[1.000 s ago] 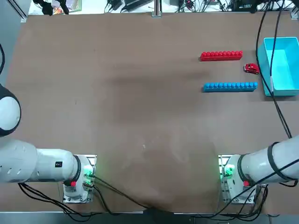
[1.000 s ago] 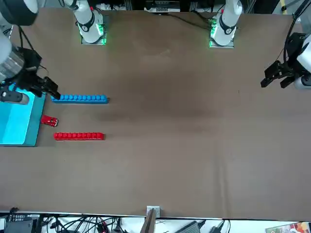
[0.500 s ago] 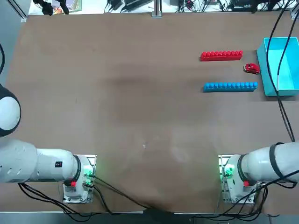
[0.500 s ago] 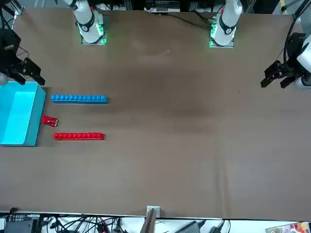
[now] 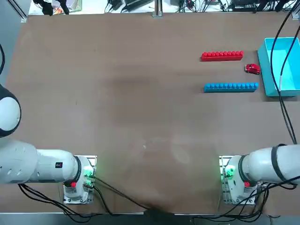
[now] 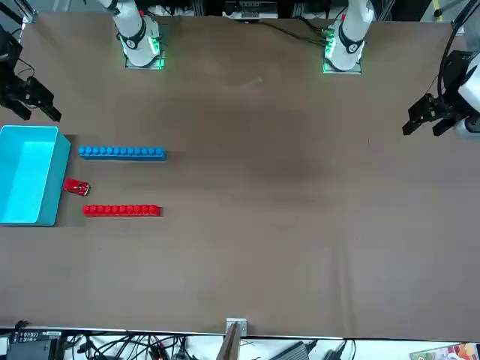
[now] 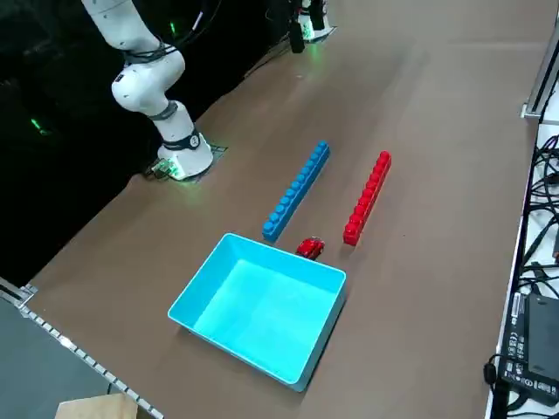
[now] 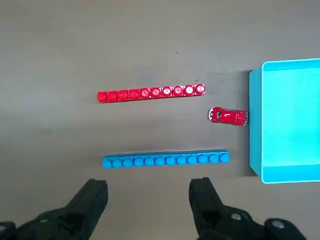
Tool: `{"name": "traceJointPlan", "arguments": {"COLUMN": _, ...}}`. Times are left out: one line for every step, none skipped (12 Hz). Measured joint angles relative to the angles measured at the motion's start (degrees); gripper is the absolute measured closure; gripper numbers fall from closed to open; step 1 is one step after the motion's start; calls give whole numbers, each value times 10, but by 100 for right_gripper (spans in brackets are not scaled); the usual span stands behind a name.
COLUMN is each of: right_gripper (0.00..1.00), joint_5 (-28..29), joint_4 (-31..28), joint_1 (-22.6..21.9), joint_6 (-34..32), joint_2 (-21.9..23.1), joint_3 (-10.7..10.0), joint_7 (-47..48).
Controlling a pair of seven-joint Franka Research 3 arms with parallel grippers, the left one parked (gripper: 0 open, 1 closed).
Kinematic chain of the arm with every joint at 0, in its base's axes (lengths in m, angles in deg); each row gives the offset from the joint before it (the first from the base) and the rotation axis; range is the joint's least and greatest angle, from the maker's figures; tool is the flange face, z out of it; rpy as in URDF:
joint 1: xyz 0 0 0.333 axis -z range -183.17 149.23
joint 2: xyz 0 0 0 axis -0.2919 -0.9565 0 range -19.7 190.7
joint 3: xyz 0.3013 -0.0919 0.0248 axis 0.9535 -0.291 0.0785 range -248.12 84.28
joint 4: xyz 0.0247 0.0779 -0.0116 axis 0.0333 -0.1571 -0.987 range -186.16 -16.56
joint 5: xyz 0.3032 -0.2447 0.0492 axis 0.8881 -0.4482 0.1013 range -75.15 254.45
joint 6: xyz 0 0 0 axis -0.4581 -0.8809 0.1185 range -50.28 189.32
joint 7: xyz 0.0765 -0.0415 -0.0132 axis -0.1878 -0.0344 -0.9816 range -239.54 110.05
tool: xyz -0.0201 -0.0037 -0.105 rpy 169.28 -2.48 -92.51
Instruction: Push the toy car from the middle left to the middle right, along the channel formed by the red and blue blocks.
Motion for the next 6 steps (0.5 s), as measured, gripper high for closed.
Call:
{"name": "traceJointPlan", "arguments": {"right_gripper": 0, "joint_5": 0, "joint_4": 0, "joint_1": 1, "joint_6": 0, "joint_2": 0, "joint_3": 0, "joint_7": 0}}
{"name": "traceJointPlan", "arguments": {"right_gripper": 0, "joint_5": 0, "joint_4": 0, "joint_1": 1, "joint_6": 0, "joint_2": 0, "joint_3": 0, "joint_7": 0}}
{"name": "traceJointPlan", "arguments": {"right_gripper": 0, "joint_5": 0, "joint_4": 0, "joint_1": 1, "joint_6": 0, "joint_2": 0, "joint_3": 0, "joint_7": 0}}
{"name": "traceJointPlan", "arguments": {"right_gripper": 0, "joint_5": 0, "joint_4": 0, "joint_1": 1, "joint_6": 0, "joint_2": 0, "joint_3": 1, "joint_7": 0}}
{"name": "traceJointPlan", "arguments": {"right_gripper": 0, "joint_5": 0, "joint_4": 0, "joint_1": 0, "joint_6": 0, "joint_2": 0, "joint_3": 3, "joint_7": 0}}
{"name": "traceJointPlan", "arguments": {"right_gripper": 0, "joint_5": 0, "joint_4": 0, "joint_1": 0, "joint_6": 0, "joint_2": 0, "joint_3": 5, "joint_7": 0}}
